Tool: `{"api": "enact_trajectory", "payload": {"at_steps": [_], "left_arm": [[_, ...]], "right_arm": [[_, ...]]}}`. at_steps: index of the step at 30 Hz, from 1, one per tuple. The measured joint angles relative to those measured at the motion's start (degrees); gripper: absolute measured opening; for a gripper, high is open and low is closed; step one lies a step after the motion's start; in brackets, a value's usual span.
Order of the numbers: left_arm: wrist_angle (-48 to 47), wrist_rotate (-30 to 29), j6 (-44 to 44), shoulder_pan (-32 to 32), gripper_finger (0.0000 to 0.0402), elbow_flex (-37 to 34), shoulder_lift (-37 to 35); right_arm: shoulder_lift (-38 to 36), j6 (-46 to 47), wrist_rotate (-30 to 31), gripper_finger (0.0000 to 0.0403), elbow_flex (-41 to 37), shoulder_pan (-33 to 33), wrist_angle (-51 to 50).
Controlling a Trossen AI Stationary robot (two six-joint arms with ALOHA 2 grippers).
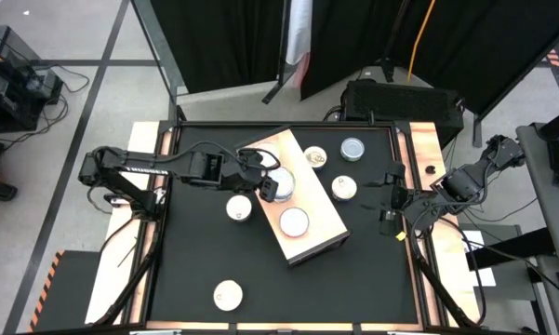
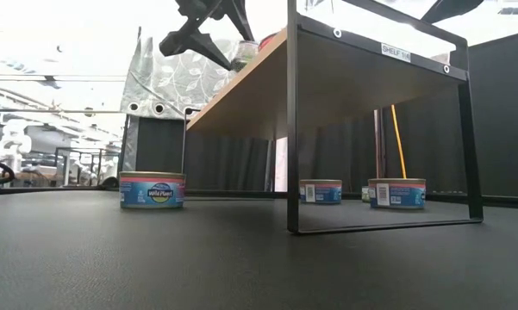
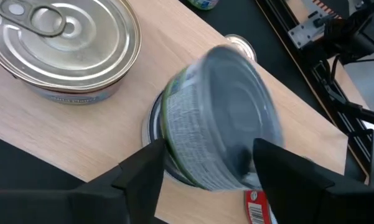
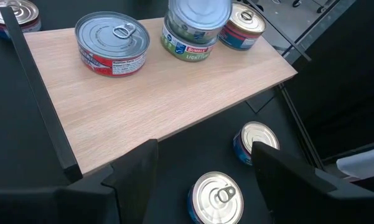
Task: Stack canned seafood by type on shelf
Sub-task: Stack the green tuna can on top of the green tuna can on the shelf, then stack the blue pink tuna can on top of the blue pink tuna can on the shelf
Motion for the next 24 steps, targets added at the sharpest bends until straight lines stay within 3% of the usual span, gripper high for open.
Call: {"api": "enact_trajectory", "payload": {"at_steps": [10,18,20,24], "left_arm": [[-0.27,0.16,0.03,0.23,0.0267,0.13,-0.74],[-2.66,0.79,4.34,-3.12,0.0267,2.58,-7.82],[-2.88,-4.46,8.37,-6.49,0.0267,2.58,-9.53],[-3.66,-23.69,20.54,-16.24,0.0267,1.12,-10.31]], "right_arm": [[-0.02,-0.03,0.02,0.0254,0.0,-0.01,-0.42],[-0.04,1.23,0.03,0.0254,0.0,0.0,-1.92],[-0.04,2.24,0.2,0.0254,0.0,0.0,-2.59],[-0.07,5.5,0.31,0.0254,0.0,-0.02,-3.35]]}}
